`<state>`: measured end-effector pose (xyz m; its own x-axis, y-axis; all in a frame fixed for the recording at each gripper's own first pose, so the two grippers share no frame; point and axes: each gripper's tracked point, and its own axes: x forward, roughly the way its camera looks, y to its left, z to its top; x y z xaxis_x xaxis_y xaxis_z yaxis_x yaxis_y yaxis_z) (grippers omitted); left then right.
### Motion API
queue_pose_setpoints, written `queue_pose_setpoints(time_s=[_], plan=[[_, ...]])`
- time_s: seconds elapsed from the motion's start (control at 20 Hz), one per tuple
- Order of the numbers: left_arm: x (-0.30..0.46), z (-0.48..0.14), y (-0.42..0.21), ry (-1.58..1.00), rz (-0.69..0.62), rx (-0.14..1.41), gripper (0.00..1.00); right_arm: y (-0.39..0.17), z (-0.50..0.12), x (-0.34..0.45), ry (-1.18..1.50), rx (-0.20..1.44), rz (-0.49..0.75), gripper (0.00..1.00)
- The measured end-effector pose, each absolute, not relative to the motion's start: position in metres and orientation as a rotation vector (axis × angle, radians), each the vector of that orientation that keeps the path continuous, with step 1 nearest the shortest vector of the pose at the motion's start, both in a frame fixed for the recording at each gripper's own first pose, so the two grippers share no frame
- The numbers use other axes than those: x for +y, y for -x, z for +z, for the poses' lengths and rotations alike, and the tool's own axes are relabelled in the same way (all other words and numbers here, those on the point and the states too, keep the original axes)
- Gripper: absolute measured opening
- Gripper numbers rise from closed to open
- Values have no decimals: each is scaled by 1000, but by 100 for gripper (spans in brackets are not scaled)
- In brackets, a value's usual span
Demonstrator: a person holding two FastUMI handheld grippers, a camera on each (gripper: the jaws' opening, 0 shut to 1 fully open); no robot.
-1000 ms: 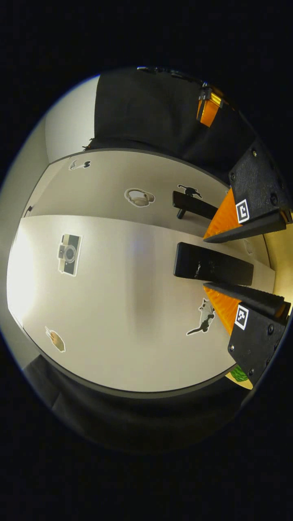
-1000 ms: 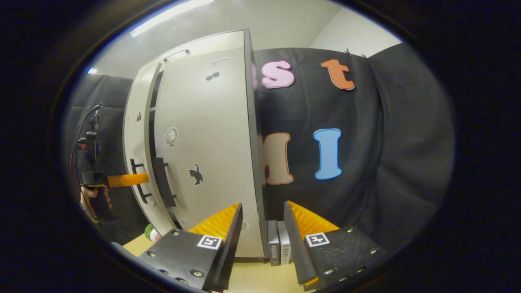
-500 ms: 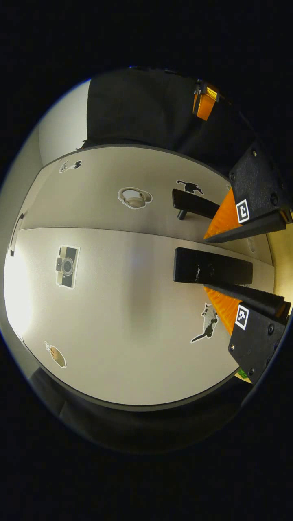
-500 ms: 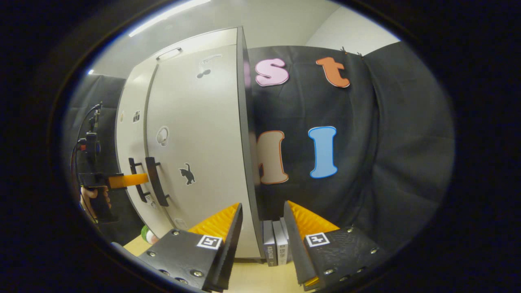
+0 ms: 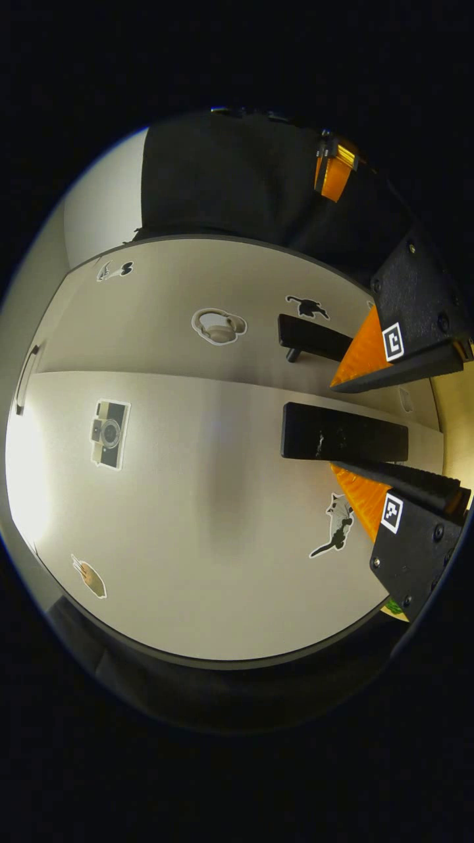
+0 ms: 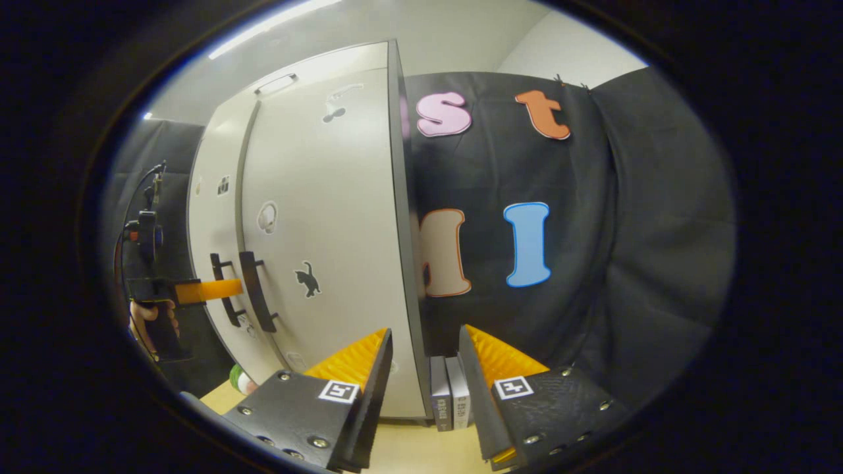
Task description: Grab one shoe with the right hand and put it into the shoe cabinet, grab the other shoe with the left hand and put it into the shoe cabinet; then close the right door with the right hand and the left door with the left hand.
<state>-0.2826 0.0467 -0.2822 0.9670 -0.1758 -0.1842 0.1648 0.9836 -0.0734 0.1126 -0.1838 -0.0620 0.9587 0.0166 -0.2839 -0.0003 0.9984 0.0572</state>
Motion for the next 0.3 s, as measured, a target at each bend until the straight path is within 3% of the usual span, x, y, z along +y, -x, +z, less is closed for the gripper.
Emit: queue_pose_setpoints(time_s=[0.3], plan=[[46,-283,281,50,-173,196,58,-114,-63,-183,-57,289,9,60]])
